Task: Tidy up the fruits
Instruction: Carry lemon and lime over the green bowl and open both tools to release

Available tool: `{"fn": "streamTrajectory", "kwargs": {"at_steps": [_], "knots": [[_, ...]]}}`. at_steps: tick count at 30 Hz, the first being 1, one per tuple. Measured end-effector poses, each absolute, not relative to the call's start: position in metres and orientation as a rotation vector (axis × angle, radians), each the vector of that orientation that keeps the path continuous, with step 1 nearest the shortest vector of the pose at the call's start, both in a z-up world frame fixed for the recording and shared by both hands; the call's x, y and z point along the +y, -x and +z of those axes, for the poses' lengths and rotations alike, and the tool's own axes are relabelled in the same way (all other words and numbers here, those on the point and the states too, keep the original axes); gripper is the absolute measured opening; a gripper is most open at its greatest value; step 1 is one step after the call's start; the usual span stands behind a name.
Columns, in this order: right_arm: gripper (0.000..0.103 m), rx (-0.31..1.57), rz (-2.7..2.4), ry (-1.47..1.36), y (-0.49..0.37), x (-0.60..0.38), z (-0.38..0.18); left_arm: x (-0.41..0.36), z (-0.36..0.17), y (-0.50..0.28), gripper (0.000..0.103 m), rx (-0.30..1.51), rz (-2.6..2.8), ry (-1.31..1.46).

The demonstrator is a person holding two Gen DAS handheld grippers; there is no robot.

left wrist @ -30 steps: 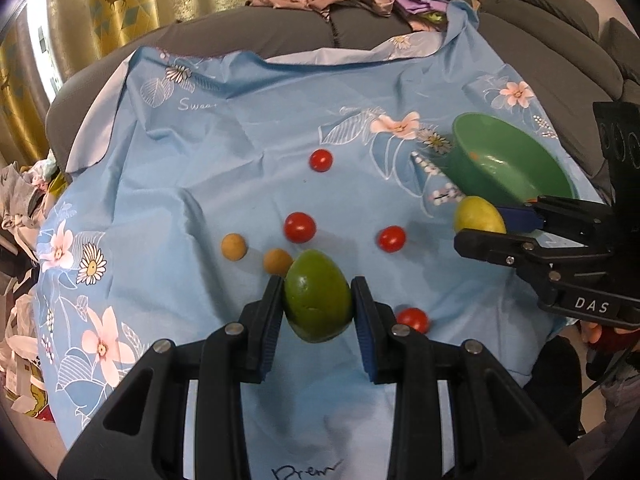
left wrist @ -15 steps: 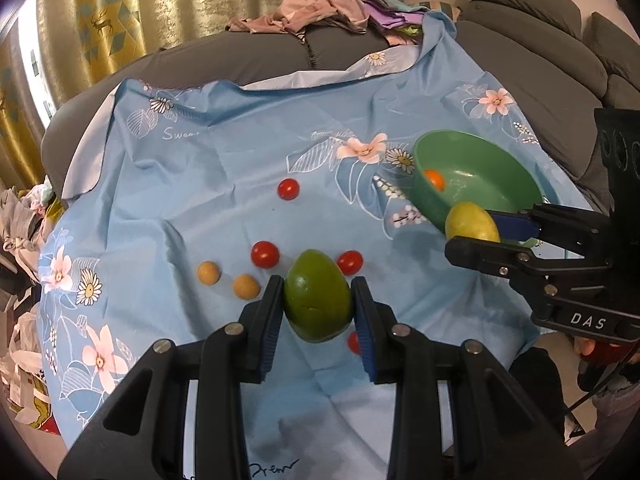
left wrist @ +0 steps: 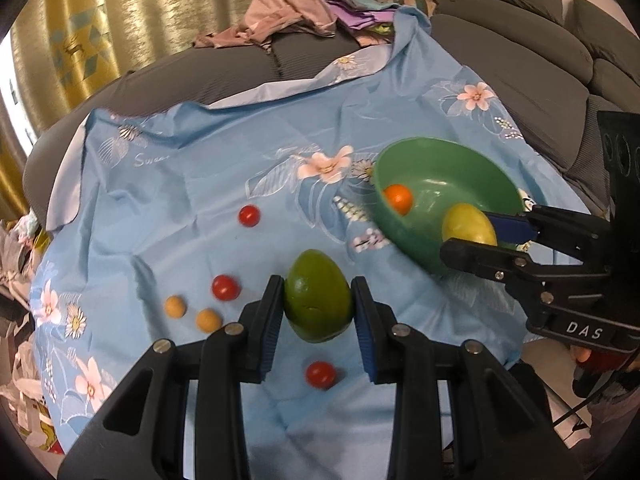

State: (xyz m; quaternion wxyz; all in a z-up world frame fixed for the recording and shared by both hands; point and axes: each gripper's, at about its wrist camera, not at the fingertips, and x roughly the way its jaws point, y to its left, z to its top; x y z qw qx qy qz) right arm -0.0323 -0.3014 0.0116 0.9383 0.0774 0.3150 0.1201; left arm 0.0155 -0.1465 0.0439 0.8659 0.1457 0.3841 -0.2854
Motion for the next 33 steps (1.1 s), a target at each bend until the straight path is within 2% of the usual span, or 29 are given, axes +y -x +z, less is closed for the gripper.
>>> {"fn": "streamTrajectory", "kwargs": {"at_steps": [18, 33], "knots": [[0.040, 0.605, 0.110, -0.230, 0.046, -0.367, 0.012, -0.229, 0.051, -0.018, 0.034, 0.782, -0.726, -0.363], [0.040, 0.655, 0.015, -0.241, 0.045, -0.396, -0.008, -0.288, 0.017, -0.032, 0.034, 0.866, -0.775, -0.421]]}}
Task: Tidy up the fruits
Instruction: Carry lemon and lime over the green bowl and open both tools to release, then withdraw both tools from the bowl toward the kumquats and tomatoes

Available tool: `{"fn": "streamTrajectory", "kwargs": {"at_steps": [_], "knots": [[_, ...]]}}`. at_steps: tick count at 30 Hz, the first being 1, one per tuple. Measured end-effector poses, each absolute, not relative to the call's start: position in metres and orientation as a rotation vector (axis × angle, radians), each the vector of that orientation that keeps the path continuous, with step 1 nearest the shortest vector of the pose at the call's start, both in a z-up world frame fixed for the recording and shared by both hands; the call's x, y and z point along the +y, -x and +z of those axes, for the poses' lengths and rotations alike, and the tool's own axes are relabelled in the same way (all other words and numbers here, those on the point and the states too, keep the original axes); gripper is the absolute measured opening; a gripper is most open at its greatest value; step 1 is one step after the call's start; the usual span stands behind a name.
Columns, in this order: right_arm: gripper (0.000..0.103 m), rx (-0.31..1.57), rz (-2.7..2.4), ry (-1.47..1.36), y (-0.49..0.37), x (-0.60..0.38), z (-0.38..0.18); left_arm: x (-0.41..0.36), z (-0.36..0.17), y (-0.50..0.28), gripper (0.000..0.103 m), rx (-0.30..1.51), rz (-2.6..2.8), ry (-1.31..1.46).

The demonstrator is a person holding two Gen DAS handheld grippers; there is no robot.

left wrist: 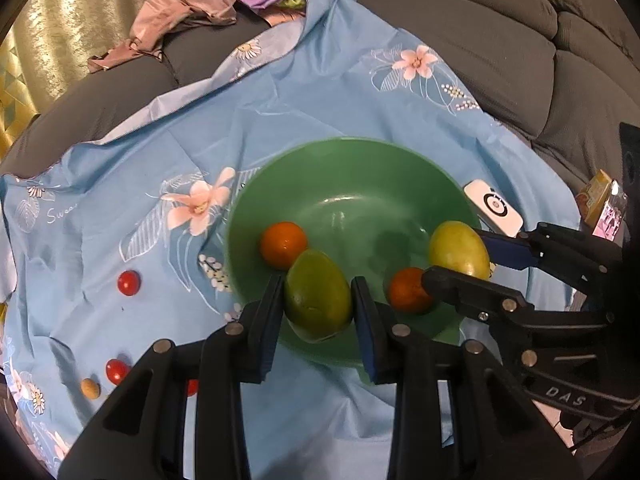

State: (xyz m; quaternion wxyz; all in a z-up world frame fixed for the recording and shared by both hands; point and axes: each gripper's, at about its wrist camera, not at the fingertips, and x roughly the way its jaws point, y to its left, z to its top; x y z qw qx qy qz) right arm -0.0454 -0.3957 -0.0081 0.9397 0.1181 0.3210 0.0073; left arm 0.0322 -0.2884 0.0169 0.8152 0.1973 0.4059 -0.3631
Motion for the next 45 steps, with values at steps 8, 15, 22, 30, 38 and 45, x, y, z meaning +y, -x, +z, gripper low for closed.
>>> {"fn": "streamTrajectory", "kwargs": {"at_steps": [8, 15, 22, 30, 38, 45], "knots": [[0.040, 0.681, -0.015, -0.235, 0.042, -0.402, -0.017, -0.295, 0.006, -0.038, 0.033, 0.884, -0.737, -0.439], [0.040, 0.704, -0.056, -0.261, 0.043, -0.409, -0.021, -0.291, 0.010, -0.037, 0.064, 0.860, -0.694, -0.438], [0.050, 0.678, -0.047, -0.274, 0.053, -0.406, -0.010, -0.269, 0.020, -0.030, 0.088, 0.817, -0.598, -0.432], [0.055, 0.653, 0.029, -0.287, 0.063, -0.384, 0.008, -0.222, 0.040, -0.010, 0.098, 0.741, -0.498, -0.391], [0.055, 0.613, 0.131, -0.234, 0.074, -0.342, 0.035, -0.169, 0.062, 0.016, 0.102, 0.674, -0.404, -0.340], [0.055, 0.607, 0.200, -0.177, 0.075, -0.309, 0.047, -0.133, 0.066, 0.028, 0.102, 0.669, -0.286, -0.318]]}}
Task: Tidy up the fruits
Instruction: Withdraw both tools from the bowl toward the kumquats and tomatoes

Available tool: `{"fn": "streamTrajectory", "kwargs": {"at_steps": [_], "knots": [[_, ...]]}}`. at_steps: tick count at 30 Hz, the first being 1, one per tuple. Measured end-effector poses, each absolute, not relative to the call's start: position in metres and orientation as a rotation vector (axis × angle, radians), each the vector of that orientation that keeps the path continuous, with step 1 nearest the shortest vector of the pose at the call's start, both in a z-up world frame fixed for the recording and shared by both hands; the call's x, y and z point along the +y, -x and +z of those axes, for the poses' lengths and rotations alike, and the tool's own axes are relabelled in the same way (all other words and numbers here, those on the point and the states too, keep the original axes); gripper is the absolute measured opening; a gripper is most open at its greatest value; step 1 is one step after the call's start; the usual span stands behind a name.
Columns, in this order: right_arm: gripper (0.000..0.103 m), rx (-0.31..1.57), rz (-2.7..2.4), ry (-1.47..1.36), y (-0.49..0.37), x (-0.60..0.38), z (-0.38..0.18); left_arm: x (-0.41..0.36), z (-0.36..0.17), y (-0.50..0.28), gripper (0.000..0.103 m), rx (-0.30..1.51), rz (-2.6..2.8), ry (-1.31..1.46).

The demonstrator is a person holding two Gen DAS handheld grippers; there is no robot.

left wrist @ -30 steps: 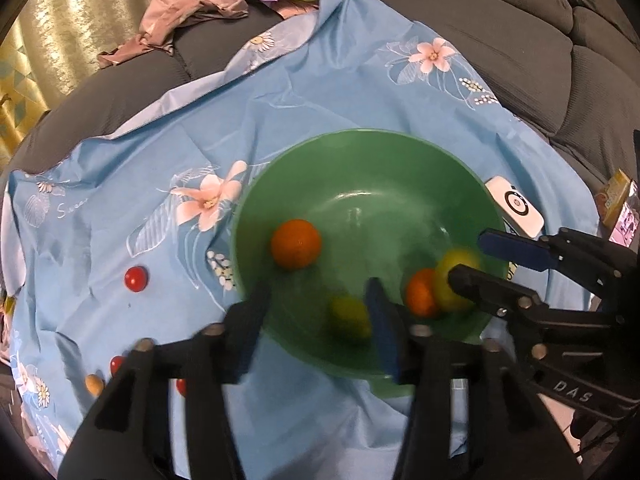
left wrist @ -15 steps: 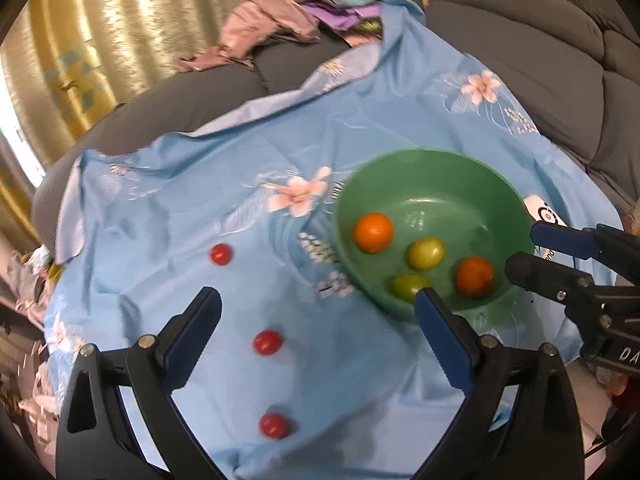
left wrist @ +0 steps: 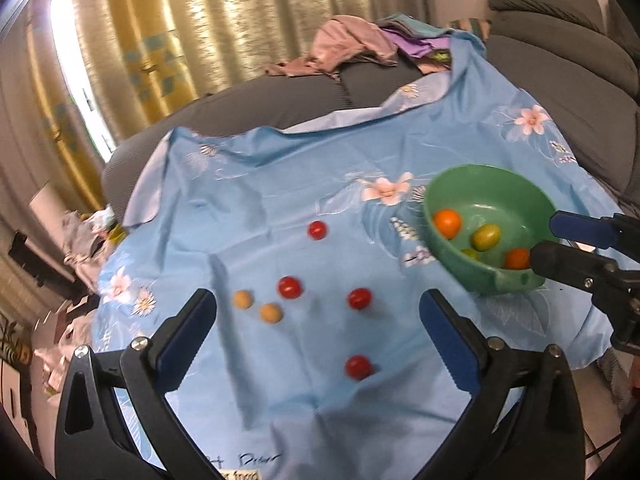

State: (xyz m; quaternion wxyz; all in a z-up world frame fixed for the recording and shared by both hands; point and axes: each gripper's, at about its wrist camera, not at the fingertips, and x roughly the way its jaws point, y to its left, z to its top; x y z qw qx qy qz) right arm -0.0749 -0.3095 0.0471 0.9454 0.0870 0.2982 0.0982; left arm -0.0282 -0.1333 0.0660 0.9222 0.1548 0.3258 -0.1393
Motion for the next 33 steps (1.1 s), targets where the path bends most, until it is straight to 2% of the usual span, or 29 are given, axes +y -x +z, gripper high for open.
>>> {"fn": "streamTrajectory", "kwargs": {"at_steps": [21, 33], "knots": [[0.055, 0.658, 0.321, -0.055, 0.061, -0.225, 0.047, -0.062, 0.064, 0.045, 0.102, 0.637, -0.181, -0.268], [0.055, 0.692, 0.311, -0.050, 0.049, -0.218, 0.037, -0.016, 0.040, 0.025, 0.102, 0.761, -0.258, -0.073]]}}
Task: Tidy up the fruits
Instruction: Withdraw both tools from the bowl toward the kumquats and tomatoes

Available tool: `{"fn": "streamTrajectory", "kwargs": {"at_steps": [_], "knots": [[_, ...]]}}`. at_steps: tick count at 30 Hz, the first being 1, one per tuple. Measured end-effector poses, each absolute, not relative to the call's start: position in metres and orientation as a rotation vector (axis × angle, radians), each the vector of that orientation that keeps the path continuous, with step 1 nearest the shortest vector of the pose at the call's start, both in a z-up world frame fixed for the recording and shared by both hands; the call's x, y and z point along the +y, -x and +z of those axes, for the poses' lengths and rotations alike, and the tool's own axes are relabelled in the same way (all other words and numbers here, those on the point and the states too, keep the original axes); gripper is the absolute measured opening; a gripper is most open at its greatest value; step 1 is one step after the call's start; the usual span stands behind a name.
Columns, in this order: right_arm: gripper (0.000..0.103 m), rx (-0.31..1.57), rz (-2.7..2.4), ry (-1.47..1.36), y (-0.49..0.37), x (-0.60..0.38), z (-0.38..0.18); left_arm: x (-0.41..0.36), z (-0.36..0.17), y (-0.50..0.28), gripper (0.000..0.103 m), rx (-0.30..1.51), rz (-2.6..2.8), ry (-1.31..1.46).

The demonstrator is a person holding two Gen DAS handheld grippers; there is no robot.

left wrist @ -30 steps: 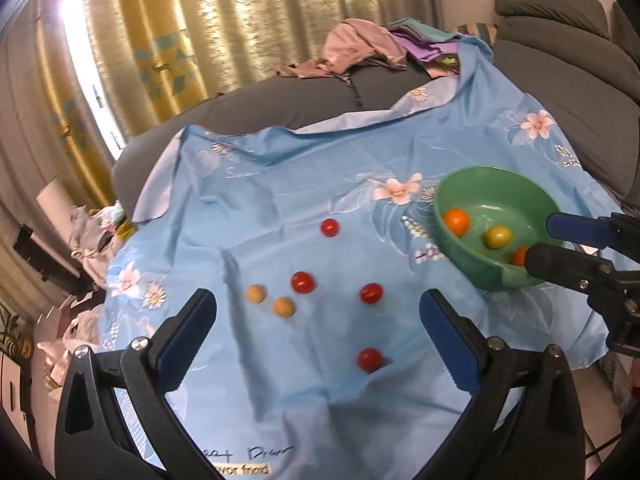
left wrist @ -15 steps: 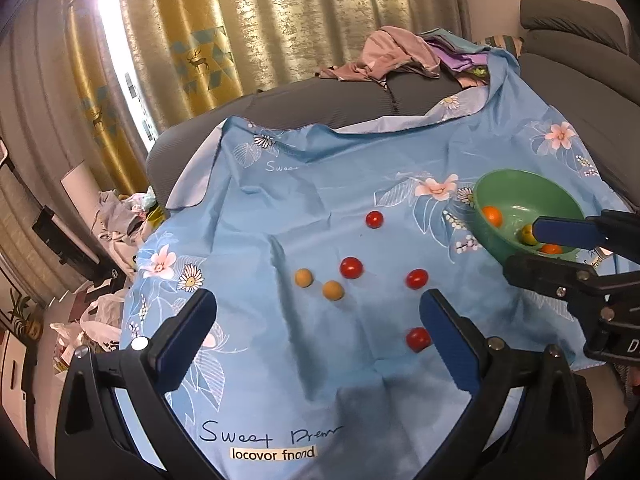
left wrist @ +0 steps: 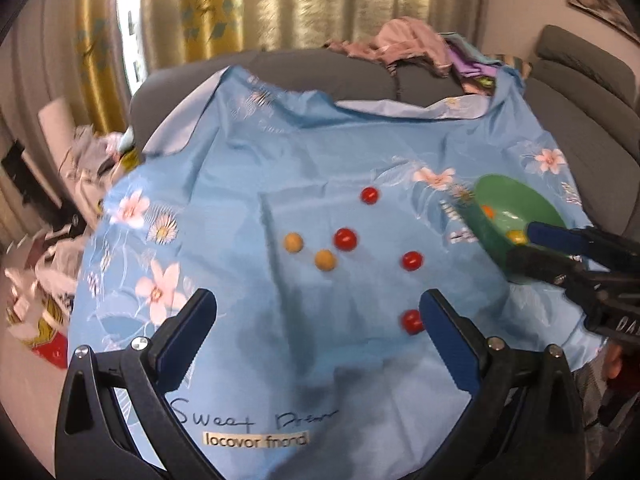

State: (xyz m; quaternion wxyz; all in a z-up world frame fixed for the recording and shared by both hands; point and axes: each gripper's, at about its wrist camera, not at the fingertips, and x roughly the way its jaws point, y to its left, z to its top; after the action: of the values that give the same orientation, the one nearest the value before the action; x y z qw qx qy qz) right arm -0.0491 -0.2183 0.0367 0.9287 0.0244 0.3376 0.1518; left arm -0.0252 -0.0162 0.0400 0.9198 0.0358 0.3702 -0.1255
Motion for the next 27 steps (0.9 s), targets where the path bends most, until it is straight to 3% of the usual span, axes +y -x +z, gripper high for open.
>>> {"fn": "streamTrajectory", "kwargs": {"at_steps": [10, 27], "knots": [[0.055, 0.802, 0.288, -0.074, 0.021, -0.227, -0.003, -0.007, 0.000, 0.008, 0.101, 0.870, -0.294, -0.021], [0.055, 0.923, 0.426, -0.024, -0.045, -0.176, -0.050, 0.002, -0.011, -0.034, 0.095, 0.837, -0.330, -0.027]]}}
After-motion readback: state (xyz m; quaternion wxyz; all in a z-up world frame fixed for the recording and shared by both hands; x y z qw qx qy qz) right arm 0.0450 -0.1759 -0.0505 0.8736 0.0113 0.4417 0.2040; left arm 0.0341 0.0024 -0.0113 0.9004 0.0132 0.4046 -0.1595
